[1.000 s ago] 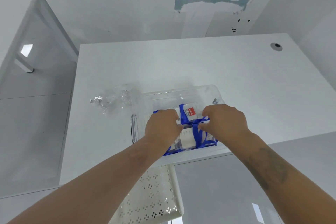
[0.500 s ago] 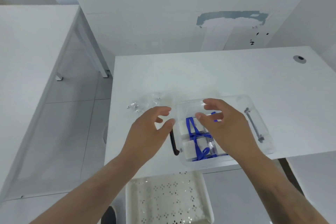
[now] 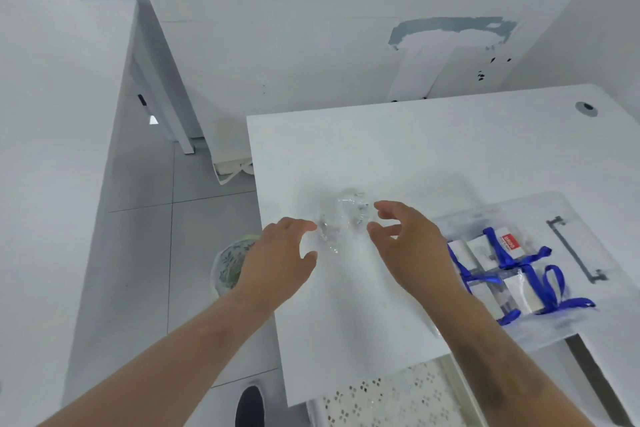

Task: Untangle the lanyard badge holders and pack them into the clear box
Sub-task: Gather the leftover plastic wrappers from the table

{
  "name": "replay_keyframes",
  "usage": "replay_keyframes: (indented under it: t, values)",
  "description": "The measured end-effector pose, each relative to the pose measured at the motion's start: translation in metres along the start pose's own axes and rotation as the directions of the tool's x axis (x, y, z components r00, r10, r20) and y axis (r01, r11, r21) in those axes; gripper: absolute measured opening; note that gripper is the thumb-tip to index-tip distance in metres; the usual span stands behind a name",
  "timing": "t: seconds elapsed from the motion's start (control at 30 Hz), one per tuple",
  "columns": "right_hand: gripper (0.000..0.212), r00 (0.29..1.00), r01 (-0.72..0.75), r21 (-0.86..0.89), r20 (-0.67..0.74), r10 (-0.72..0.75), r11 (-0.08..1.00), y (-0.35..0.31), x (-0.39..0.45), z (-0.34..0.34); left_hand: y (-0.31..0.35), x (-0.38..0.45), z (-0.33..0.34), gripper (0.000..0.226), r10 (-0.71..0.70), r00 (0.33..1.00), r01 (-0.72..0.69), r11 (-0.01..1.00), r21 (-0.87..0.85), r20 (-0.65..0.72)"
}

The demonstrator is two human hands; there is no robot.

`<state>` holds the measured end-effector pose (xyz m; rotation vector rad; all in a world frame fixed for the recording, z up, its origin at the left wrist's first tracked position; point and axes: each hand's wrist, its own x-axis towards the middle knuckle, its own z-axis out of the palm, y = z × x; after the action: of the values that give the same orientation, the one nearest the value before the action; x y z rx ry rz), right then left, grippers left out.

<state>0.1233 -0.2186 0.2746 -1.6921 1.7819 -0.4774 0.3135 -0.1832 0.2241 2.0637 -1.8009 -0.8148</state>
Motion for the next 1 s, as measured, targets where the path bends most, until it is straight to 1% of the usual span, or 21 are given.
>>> replay_keyframes:
  t: [0.1, 0.17, 0.33, 0.43, 0.57, 0.67, 0.77, 0.9, 1.0]
  values:
    - [0.040, 0.999, -0.034, -0.179, 0.006, 0.035, 0.983, 0.002, 0.033, 0.024, -0.014, 0.032, 0.005, 0.048, 0.137, 0.988, -0.144, 0.984, 0.109, 0.069]
    - [0.045, 0.997, -0.051, -0.293, 0.034, 0.064, 0.955, 0.004, 0.054, 0.037, -0.016, 0.052, 0.015, 0.055, 0.210, 0.971, -0.229, 0.955, 0.187, 0.114]
    - [0.052, 0.987, -0.071, -0.487, 0.091, 0.131, 0.870, 0.013, 0.091, 0.061, -0.018, 0.089, 0.035, 0.065, 0.328, 0.915, -0.392, 0.859, 0.330, 0.233]
    - [0.057, 0.978, -0.091, -0.553, 0.105, 0.178, 0.828, 0.020, 0.109, 0.075, -0.025, 0.106, 0.046, 0.063, 0.360, 0.891, -0.443, 0.822, 0.358, 0.277]
    - [0.057, 0.974, -0.115, -0.579, 0.093, 0.205, 0.808, 0.025, 0.119, 0.083, -0.032, 0.113, 0.054, 0.054, 0.386, 0.885, -0.456, 0.830, 0.320, 0.259]
    - [0.052, 0.979, -0.124, -0.570, 0.063, 0.193, 0.813, 0.027, 0.118, 0.088, -0.040, 0.115, 0.051, 0.049, 0.387, 0.901, -0.424, 0.880, 0.212, 0.195]
    - [0.050, 0.984, -0.144, -0.495, 0.020, 0.178, 0.857, 0.026, 0.110, 0.087, -0.048, 0.106, 0.042, 0.045, 0.347, 0.929, -0.360, 0.928, 0.100, 0.125]
    - [0.047, 0.989, -0.148, -0.291, -0.045, 0.141, 0.945, 0.014, 0.090, 0.087, -0.064, 0.087, 0.016, 0.044, 0.224, 0.975, -0.224, 0.973, -0.061, 0.003]
    - [0.047, 0.994, -0.099, -0.086, -0.060, 0.094, 0.991, -0.006, 0.067, 0.091, -0.075, 0.061, -0.013, 0.043, 0.050, 0.996, -0.067, 0.966, -0.248, -0.072]
